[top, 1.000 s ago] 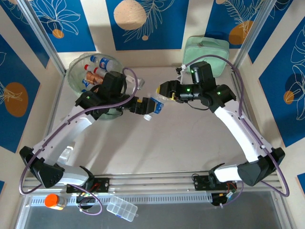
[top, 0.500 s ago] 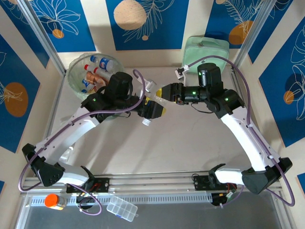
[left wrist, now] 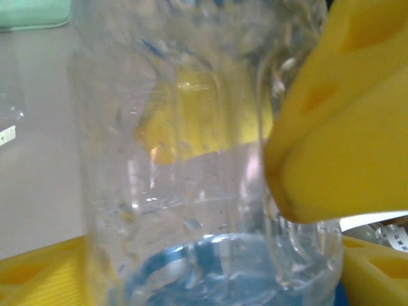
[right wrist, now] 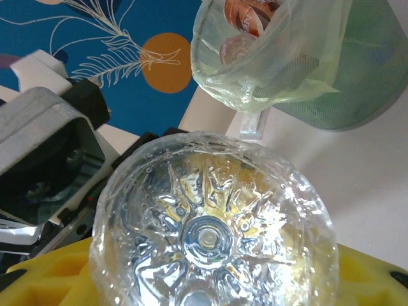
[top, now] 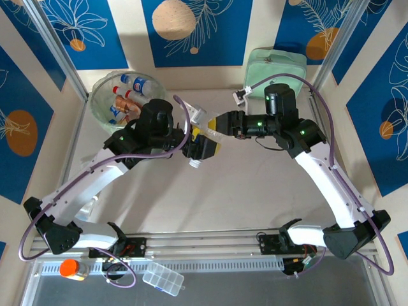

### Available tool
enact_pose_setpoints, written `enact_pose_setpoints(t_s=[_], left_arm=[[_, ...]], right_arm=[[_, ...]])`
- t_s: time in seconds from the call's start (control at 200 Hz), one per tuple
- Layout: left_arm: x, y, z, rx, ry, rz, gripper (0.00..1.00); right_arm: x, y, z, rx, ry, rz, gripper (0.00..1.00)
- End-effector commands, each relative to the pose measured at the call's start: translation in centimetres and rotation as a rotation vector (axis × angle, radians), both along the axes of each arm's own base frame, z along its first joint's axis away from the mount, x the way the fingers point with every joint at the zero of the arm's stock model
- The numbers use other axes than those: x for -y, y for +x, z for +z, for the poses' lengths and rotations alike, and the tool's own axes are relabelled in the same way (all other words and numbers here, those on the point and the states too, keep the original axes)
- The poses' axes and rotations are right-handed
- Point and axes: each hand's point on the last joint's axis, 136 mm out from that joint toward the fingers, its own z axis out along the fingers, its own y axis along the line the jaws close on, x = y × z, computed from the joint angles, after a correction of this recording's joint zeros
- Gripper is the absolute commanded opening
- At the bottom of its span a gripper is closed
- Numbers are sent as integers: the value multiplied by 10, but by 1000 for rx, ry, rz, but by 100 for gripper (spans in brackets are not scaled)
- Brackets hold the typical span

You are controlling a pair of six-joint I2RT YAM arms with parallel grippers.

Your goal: Put the plastic bottles in the bin

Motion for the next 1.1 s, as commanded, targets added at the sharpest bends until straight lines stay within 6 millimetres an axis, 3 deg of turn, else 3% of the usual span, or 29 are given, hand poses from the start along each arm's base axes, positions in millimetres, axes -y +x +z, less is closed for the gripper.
enact_pose_setpoints(t_s=[0.0,0.12,0.25,0.36,0.46,0.555,0.655,0.84,1.015,1.09], left_arm=[[-10,1,14,47,1,25,88],[-13,1,13,52,7,34,89],[-12,0,15,65,-5,27,83],[-8,-4,19,58,-30,-8,70],[-4,-7,20,43,-51,-26,52],[-1,-8,21,22,-89,-32,39],[-4,-5,17,13,-97,2,39],[-15,-4,8,14,-90,68,41],[-34,5,10,46,-113,198,42],[-49,16,17,94,-115,303,41]], right_arm=[[3,-19,-1,4,-13,56,48],[4,-20,0,17,-13,59,48],[2,-23,0,16,-5,75,48],[0,-24,-1,16,-3,80,48],[-3,-23,-5,9,-9,79,48],[-6,-21,-9,6,-17,72,57],[-9,-21,-11,15,-37,66,68],[5,-14,-14,45,-86,-54,100],[30,-7,-16,87,-134,-178,99],[43,-1,-28,65,-183,-259,100]])
